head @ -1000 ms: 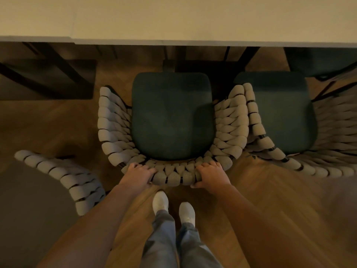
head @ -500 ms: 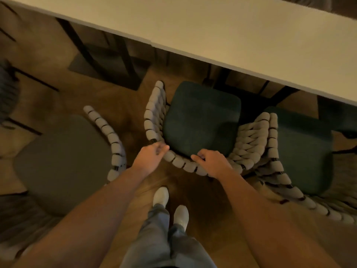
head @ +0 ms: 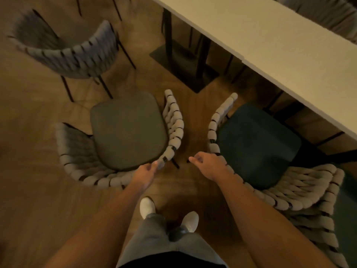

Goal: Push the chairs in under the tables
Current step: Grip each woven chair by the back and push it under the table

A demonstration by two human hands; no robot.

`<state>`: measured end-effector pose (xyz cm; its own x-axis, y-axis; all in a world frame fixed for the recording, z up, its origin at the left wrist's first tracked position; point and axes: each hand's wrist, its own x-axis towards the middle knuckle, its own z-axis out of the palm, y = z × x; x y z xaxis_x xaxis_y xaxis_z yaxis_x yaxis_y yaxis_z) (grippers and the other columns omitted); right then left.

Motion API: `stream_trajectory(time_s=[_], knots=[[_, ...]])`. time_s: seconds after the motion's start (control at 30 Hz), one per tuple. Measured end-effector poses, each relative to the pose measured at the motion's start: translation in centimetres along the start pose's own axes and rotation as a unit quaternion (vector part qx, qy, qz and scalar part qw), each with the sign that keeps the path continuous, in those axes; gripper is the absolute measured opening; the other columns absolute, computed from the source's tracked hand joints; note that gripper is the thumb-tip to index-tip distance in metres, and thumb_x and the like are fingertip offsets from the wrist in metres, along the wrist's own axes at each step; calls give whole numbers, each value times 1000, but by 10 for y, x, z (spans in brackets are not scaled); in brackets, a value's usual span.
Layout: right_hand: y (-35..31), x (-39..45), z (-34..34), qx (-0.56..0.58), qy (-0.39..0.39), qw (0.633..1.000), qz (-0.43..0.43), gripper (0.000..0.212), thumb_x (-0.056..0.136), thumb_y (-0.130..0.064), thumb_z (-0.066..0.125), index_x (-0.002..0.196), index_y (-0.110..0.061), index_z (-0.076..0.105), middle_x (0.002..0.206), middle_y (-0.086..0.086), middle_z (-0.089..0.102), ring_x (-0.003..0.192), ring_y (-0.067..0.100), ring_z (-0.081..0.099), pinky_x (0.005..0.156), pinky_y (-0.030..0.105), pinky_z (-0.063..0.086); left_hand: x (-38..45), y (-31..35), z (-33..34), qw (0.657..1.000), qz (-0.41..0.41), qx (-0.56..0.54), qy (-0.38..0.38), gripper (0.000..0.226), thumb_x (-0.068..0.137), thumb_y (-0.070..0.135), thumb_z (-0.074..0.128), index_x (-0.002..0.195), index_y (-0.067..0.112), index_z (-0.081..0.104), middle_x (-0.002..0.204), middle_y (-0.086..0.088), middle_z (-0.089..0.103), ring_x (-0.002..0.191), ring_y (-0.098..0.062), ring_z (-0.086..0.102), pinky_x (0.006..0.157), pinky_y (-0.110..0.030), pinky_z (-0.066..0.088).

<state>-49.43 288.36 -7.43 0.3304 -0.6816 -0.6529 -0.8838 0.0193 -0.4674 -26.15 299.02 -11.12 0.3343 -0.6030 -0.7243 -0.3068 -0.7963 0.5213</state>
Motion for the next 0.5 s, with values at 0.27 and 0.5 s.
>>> stream_trajectory(time_s=[0.27, 0.5], knots=[[-69, 43, 45, -16, -20, 999, 21, 47, 102, -59, 44, 128, -23, 61, 125, 1, 65, 108, 21, 60, 90, 38, 51, 19, -106, -70, 973, -186, -134, 29, 69, 100, 68, 39, 113, 8, 72, 92, -18, 72, 95, -37, 69, 90, -49, 54], [-88, 89, 87, 37, -1, 987, 156, 62, 101, -62, 42, 130, -9, 55, 107, 8, 61, 88, 22, 58, 67, 33, 42, 45, -175, -109, 870, -278, -400, 72, 67, 96, 68, 51, 137, 15, 52, 117, -14, 66, 107, -31, 65, 93, -47, 54]])
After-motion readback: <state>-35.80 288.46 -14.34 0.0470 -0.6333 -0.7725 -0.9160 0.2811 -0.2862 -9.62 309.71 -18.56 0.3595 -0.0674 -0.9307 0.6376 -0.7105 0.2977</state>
